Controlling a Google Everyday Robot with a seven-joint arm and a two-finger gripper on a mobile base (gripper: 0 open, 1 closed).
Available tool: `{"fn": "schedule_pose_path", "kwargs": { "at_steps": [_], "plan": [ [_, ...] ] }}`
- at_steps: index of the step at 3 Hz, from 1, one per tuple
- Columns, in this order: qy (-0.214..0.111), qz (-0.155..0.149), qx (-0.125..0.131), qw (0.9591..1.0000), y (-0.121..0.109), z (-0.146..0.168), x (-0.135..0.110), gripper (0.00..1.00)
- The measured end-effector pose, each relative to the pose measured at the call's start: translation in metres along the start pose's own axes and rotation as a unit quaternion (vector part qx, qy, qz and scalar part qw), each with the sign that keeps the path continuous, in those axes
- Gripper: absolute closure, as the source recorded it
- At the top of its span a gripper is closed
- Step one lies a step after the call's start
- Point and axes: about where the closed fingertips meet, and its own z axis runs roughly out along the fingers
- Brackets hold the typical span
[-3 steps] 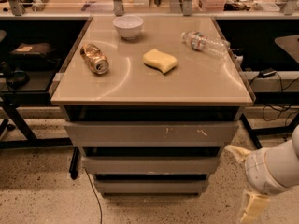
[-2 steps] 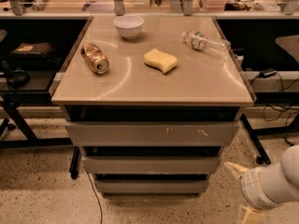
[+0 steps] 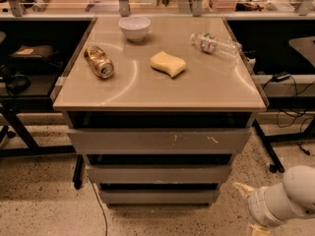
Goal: Open bottom drawer
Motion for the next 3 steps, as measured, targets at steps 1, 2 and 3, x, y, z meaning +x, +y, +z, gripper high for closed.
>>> {"fn": "schedule_pose_path", "kwargs": {
  "at_steps": [1,2,3],
  "plan": [
    [-0.006,0.015,-0.001,0.9999,-0.003,0.013,0.007,0.0],
    [-0.013,0.036,0.013,0.9992,-0.021,0.066,0.034,0.0],
    [-0.05,0.04,0.063,0.9959,-0.052,0.115,0.055,0.0]
  ]
}}
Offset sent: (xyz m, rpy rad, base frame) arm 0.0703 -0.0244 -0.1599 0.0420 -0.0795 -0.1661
